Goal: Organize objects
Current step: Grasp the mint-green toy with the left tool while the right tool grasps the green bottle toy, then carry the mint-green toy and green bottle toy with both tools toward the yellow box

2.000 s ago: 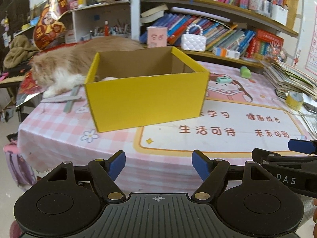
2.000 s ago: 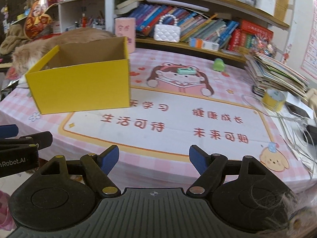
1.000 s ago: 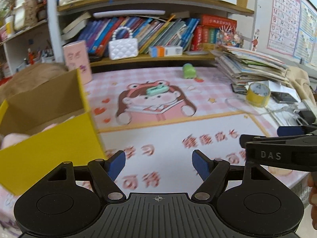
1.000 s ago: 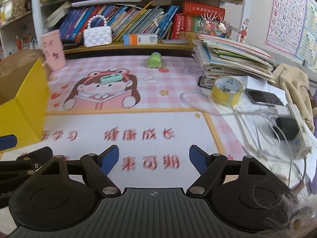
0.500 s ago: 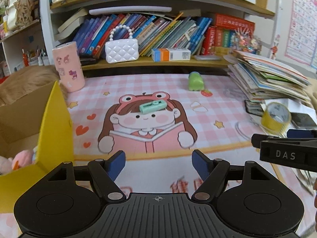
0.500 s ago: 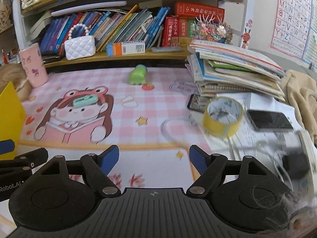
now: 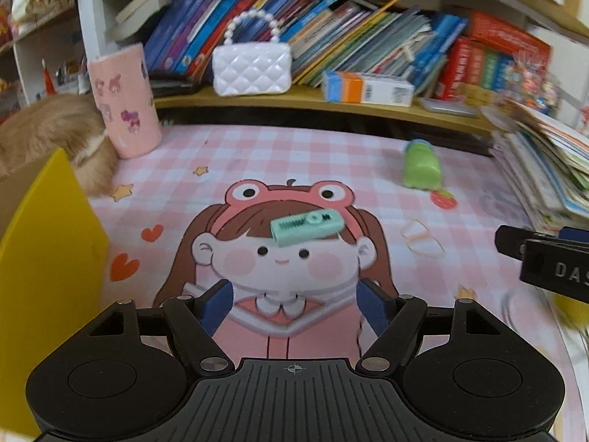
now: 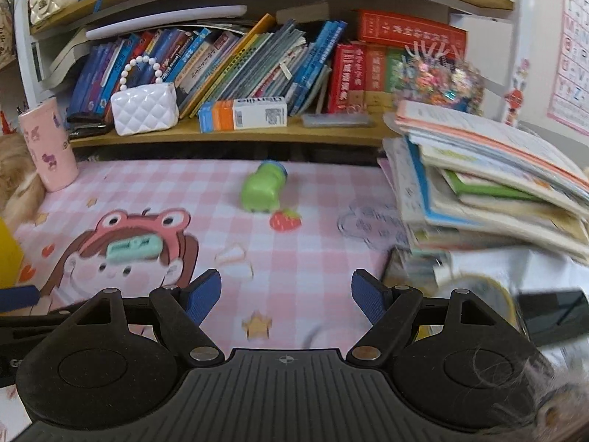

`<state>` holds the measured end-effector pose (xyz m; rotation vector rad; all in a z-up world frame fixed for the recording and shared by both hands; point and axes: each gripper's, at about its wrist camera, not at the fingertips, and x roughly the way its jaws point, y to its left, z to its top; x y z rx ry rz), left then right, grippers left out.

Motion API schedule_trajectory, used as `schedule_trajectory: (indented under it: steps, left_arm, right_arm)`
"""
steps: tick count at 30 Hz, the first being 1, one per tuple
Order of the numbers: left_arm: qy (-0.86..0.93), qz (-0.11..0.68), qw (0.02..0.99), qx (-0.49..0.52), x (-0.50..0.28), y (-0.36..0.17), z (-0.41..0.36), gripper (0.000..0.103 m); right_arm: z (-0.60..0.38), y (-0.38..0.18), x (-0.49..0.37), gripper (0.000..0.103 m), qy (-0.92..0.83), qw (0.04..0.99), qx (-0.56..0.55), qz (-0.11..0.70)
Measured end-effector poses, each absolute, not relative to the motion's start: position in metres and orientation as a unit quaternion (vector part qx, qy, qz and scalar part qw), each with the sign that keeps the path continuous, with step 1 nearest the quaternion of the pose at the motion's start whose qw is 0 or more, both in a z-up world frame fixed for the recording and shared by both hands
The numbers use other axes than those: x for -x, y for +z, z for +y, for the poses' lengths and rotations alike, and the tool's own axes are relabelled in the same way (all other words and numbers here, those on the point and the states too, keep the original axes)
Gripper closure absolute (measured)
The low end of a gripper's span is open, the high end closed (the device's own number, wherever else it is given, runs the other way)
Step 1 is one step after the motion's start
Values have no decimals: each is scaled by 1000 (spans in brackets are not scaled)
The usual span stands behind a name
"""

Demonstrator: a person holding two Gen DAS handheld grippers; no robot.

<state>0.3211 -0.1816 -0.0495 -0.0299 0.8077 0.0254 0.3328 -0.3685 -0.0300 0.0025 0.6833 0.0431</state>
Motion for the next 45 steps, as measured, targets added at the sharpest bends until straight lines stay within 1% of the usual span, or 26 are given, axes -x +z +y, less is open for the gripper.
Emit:
schedule_trajectory:
  steps: [9, 16, 19, 20, 21, 31, 34, 37, 38, 42, 45]
  left_arm:
    - [32, 395, 918, 15, -384, -68, -200, 27]
    - [50, 408, 911, 30, -410, -83, -200, 27]
    - [56, 416, 907, 40, -415, -89, -200, 28]
    - [56, 414, 908, 36, -416, -89, -201, 29]
    - [57, 413, 908, 33, -416, -89, -202, 32]
    - [57, 402, 913, 49, -402, -75, -182, 33]
    - [63, 394, 915, 57, -396, -67, -173, 33]
    - [70, 382, 920, 45, -392, -60, -170, 33]
    - [71, 379, 922, 41, -391, -58, -169, 33]
    - [66, 372, 925, 39, -385, -52, -169, 33]
    - [58, 367, 928, 39, -378, -47, -170, 33]
  right_arm:
    - [-378, -43, -413, 27, 13, 941, -27, 338]
    - [-375, -52, -457, 27, 22, 940, -24, 338]
    - [-370, -57, -475, 26, 34, 940, -18, 340]
    - [-367, -59, -481, 23, 35, 939, -14, 342]
    - [-365, -61, -488, 20, 36, 938, -10, 345]
    - [-353, -86, -532, 20, 35, 926, -9, 375]
    - [-350, -93, -536, 24, 32, 921, -6, 388]
    - [-349, -97, -536, 51, 35, 917, -15, 397]
    - [-349, -97, -535, 57, 35, 918, -16, 395]
    - [-347, -93, -532, 61, 33, 920, -17, 391]
    - [-346, -83, -521, 62, 39, 924, -19, 379]
